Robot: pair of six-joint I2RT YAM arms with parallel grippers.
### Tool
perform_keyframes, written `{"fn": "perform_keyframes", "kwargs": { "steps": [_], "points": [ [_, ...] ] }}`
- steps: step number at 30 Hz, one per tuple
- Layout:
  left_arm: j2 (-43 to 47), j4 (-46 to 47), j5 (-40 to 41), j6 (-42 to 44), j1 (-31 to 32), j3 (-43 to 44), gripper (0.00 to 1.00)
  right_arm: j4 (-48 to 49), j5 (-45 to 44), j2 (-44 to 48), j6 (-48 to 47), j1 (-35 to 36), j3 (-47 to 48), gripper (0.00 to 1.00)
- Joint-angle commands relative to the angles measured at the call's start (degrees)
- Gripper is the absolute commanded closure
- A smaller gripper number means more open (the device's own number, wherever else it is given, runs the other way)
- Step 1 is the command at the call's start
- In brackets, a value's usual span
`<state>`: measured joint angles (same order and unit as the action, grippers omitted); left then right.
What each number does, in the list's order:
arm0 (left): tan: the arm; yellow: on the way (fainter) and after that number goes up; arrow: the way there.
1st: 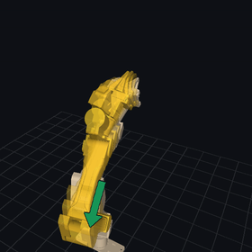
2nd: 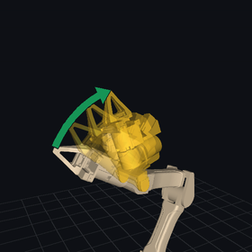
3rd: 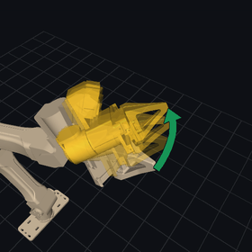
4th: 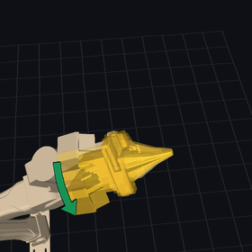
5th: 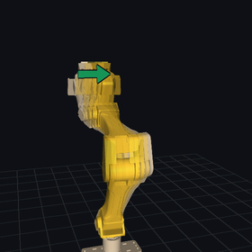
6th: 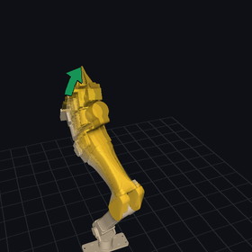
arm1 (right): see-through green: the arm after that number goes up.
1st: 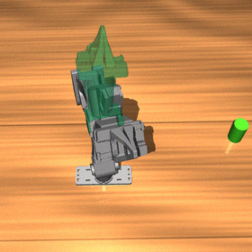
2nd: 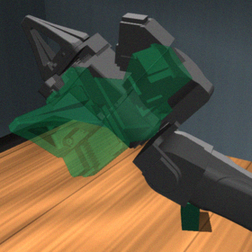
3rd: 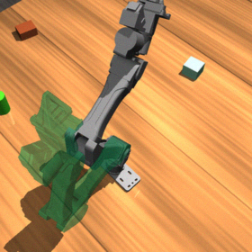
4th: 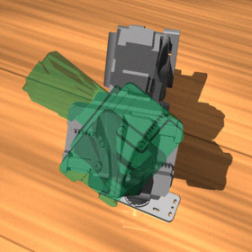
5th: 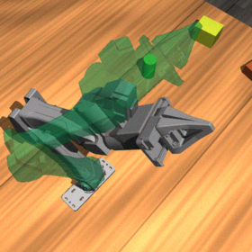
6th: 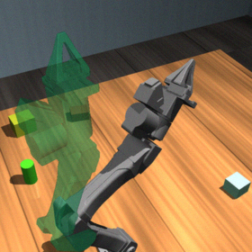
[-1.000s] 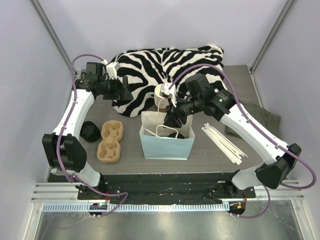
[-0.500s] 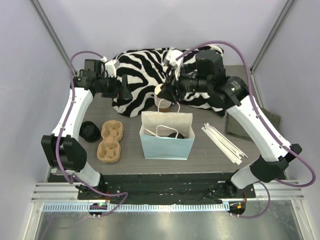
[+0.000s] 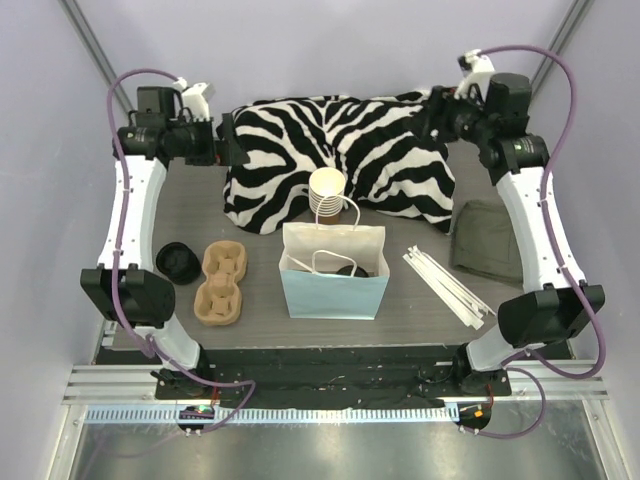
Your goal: Pack the takeout coffee
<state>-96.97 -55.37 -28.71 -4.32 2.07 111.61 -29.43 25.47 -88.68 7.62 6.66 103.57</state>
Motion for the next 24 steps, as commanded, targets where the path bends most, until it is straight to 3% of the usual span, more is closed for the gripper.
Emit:
{"fn": "perform_keyframes", "kwargs": {
  "steps": [1,5,9,19,24],
  "points": [
    [-2.34,-3.69,-6.52,-3.06,-8.73,1.15,0.0,0.96,-0.95,4.57,2.5,-8.48,-10.1,0.25],
    [-4.98,-6.84,-7.68,-2.46,-15.59,-0.34,0.0,-0.01,-1.31,6.94,-1.45,-17.01,-19.88,0.12],
    [-6.3,-8.43,0.22,1.41,-18.84,-3.24,0.0,-1.86,-1.39,8.08,-7.08,-22.73,-26.74,0.08],
    [1.51,-3.78,6.46,5.9,-19.73,-19.22,0.0,-2.47,-1.04,11.51,-11.39,-23.09,-37.2,0.06],
    [2.93,-2.81,9.02,5.46,-19.73,-21.17,0.0,-2.74,-1.48,11.87,-12.45,-22.48,-37.48,0.02]
  ]
}}
